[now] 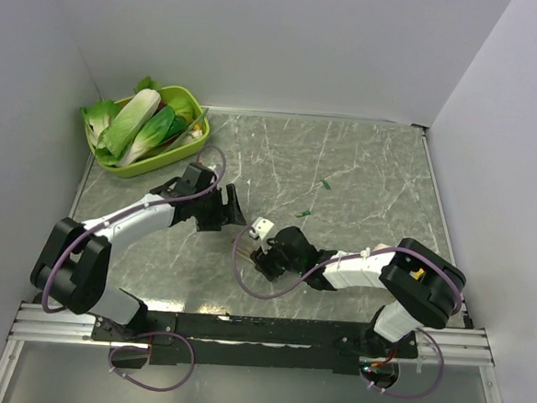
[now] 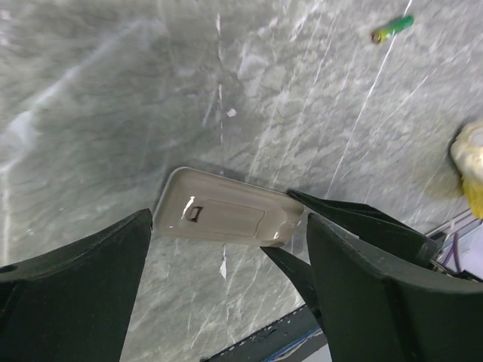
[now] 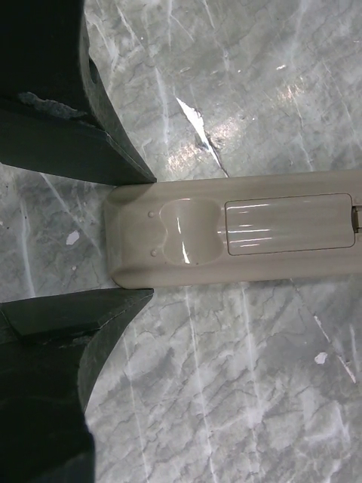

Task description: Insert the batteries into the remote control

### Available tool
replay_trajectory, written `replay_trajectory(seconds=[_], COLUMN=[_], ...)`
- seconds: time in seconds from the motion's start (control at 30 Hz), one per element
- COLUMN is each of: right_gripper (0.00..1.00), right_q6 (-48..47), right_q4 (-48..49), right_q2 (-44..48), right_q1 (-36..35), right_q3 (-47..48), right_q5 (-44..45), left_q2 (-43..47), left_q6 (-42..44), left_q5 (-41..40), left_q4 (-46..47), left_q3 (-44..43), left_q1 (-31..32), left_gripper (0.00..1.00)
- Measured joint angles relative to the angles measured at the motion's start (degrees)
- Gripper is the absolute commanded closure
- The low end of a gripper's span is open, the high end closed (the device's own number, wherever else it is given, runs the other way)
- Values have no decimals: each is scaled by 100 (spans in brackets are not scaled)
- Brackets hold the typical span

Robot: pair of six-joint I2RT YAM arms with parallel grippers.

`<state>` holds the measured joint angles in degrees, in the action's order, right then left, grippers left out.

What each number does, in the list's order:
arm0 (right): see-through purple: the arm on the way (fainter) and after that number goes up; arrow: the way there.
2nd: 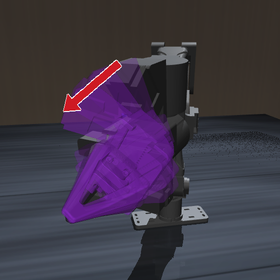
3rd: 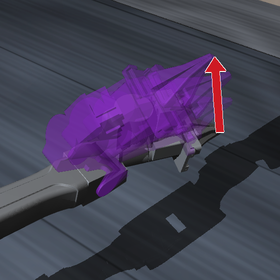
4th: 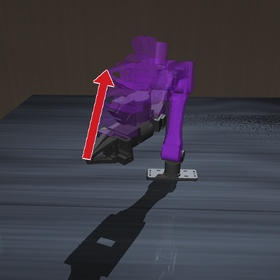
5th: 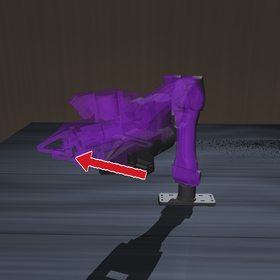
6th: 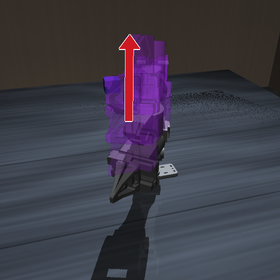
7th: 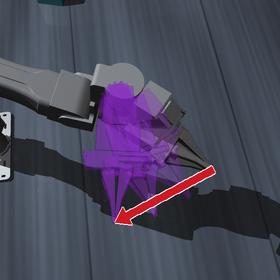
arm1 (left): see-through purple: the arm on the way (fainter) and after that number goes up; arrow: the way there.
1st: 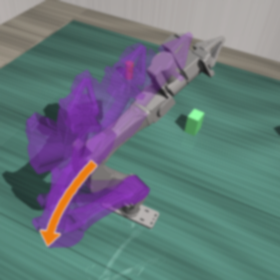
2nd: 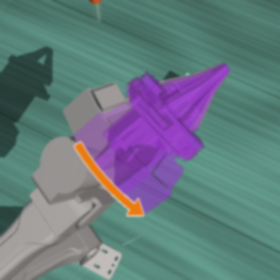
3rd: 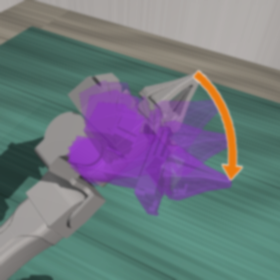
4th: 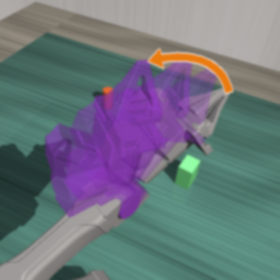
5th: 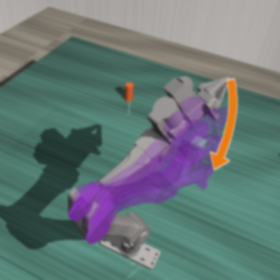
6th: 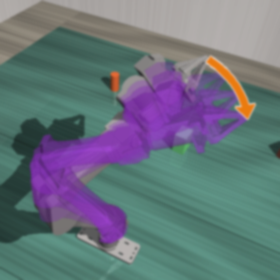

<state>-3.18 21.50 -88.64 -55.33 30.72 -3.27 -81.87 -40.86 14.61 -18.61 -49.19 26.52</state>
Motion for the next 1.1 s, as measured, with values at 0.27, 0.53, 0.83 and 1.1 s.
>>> replay_trajectory(seconds=[0.27, 0.53, 0.83, 1.1], right_gripper=[100, 100, 100, 100], right_q6=[-144, -203, -205, -208], right_q4=[0, -188, -313, -380], right_q2=[-15, -24, -46, -76], right_q1=[0, -2, -2, -2], right_q3=[15, 122, 201, 262], right_q5=[-85, -92, -92, -94], left_q2=[-396, -461, -584, -789], left_q6=[136, 192, 278, 278], left_q5=[-2, -269, -734, -761], left_q4=[-210, -605, -1040, -1069], left_q3=[-343, -398, -501, -804], left_q1=[321, 540, 599, 876], left_gripper=[30, 33, 37, 39])
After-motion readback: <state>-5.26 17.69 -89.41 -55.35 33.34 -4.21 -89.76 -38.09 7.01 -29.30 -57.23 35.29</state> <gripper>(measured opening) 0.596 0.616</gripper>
